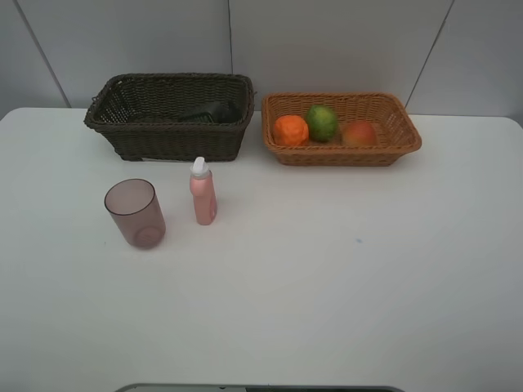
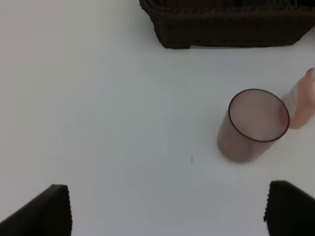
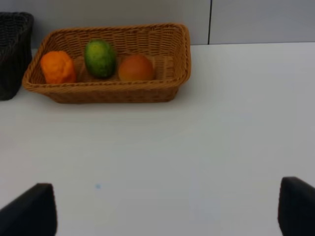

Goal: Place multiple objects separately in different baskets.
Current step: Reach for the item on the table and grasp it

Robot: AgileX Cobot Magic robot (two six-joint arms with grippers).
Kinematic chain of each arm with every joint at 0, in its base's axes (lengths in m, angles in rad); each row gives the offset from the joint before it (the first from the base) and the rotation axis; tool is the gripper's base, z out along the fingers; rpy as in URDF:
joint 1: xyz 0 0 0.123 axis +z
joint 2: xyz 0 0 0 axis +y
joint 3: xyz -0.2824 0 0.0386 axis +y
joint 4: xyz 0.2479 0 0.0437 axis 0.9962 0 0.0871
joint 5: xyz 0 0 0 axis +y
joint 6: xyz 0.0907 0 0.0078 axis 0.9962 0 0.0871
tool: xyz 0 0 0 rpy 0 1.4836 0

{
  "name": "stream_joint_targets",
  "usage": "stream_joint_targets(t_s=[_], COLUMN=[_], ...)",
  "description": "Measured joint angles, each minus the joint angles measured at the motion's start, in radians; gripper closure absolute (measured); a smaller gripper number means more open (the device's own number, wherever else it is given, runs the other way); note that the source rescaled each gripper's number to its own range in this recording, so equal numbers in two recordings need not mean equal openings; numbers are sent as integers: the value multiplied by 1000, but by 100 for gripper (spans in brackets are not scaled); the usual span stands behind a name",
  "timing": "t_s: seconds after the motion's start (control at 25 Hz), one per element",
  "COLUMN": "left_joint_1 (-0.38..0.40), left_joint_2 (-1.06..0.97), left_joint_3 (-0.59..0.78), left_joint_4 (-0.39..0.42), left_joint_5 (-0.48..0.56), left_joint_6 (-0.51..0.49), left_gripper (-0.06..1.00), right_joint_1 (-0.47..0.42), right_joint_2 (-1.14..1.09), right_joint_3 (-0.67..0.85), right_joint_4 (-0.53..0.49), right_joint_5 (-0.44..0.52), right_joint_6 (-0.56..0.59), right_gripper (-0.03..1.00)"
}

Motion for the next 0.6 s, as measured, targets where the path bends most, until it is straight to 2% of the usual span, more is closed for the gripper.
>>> stream_joint_targets(t_s=[0.32,0.6], left_joint_1=[0,0], left_joint_2=[449,676], left_joint_3=[-217,-293], left_joint_4=[-60,-84], left_joint_5=[-1,25], left_joint_6=[19,48], left_gripper=[-5,-5], right_joint_1=[0,0], right_joint_2=[0,0], right_joint_3=[0,0], right_joint_4=[0,0], right_joint_5=[0,0], right_joint_6=[0,0], right_gripper=[-3,-3])
